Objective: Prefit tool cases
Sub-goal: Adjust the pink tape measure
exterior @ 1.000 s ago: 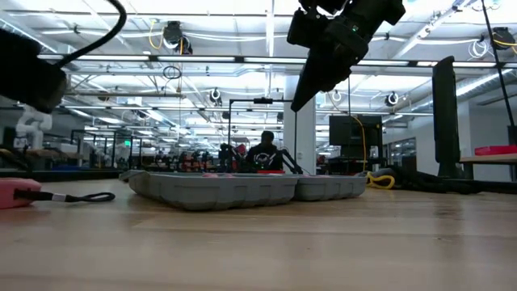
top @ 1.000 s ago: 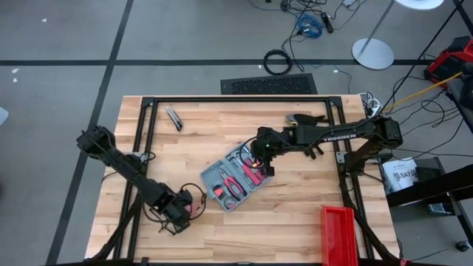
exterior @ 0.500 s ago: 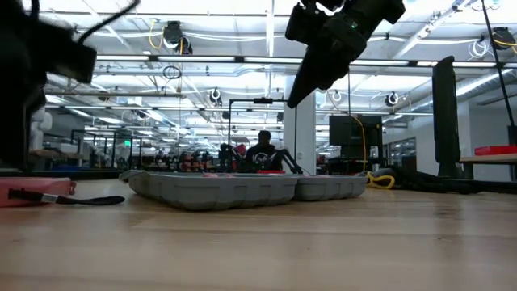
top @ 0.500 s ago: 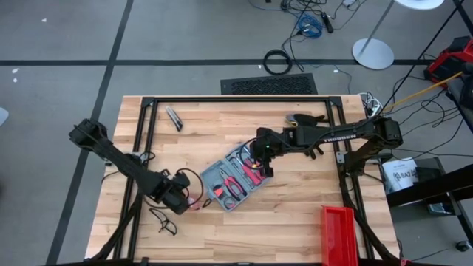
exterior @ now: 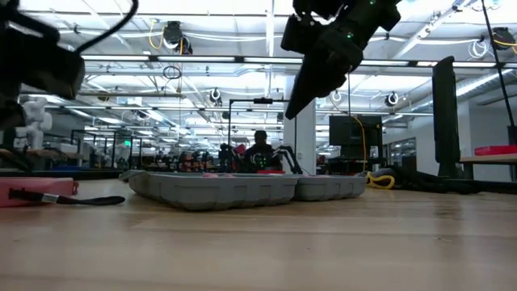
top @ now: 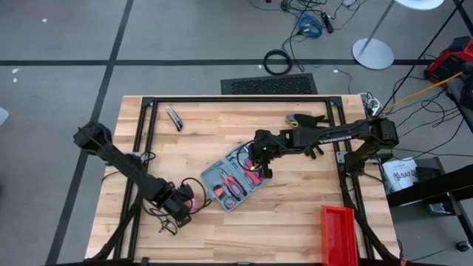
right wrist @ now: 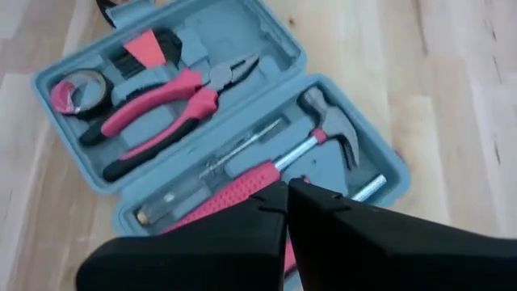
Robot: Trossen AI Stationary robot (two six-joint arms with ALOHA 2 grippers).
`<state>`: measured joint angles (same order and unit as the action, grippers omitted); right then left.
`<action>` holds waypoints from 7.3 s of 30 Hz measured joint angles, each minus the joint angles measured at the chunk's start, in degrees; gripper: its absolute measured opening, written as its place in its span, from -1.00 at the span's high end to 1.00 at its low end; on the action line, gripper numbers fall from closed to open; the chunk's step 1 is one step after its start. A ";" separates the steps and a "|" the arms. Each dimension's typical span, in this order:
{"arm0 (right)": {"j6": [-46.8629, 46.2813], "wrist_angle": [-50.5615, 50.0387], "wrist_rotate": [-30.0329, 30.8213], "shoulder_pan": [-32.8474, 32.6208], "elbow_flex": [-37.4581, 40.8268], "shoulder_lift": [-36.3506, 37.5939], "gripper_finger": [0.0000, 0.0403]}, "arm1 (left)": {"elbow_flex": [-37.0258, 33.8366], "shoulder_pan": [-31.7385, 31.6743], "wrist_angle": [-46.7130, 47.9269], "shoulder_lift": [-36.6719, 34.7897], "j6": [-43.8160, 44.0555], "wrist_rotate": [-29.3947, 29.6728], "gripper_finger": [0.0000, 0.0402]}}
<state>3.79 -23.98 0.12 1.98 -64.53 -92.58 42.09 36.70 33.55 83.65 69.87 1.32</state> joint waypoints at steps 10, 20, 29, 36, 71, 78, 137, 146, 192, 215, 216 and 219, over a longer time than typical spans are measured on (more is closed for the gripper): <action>-0.11 0.79 0.00 0.00 0.00 -2.90 1.00 | -0.04 -2.53 9.22 2.40 -3.15 4.78 0.45; 2.33 1.61 -0.11 -0.04 0.04 -3.89 1.00 | 0.02 -5.28 11.77 -0.94 -5.82 11.22 0.45; 16.58 14.46 -2.08 -0.20 0.04 -3.95 0.97 | 7.95 -4.41 23.23 -12.40 -7.93 39.15 0.45; 24.39 33.60 -4.87 -0.20 -0.58 -7.67 0.68 | 15.41 -6.75 26.81 -17.81 -14.98 49.34 0.45; 33.39 0.07 -21.48 -8.73 -49.44 -42.55 0.33 | 21.94 12.35 34.31 -4.86 14.27 15.09 0.98; 20.53 12.06 -18.83 -12.57 -49.55 -43.13 0.33 | 21.94 16.18 47.55 -3.40 38.83 22.89 0.99; 5.01 6.57 -4.21 -14.75 -49.51 -47.04 0.33 | 21.97 15.06 53.68 -3.84 40.55 44.44 0.96; -1.44 9.18 -4.59 -15.07 -49.44 -50.40 0.33 | 21.97 15.07 53.52 -3.84 40.16 45.92 0.96; 6.37 4.61 -7.29 -6.32 -49.40 -41.11 1.00 | 21.88 15.07 49.45 -3.77 34.18 48.72 0.96; 16.47 -12.27 3.14 -3.02 -49.43 -33.21 1.00 | 20.26 15.02 48.37 -3.77 34.79 48.85 0.96; 16.64 -12.49 3.42 -3.02 -49.48 -33.37 1.00 | 20.26 15.02 47.89 -3.77 34.81 48.87 0.96; 16.45 -14.76 4.95 -3.02 -49.50 -34.64 1.00 | 20.26 14.96 47.28 -3.77 34.81 48.89 0.96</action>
<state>20.24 -38.73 5.07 -1.04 -114.03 -127.22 62.35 51.67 80.83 79.88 104.68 50.22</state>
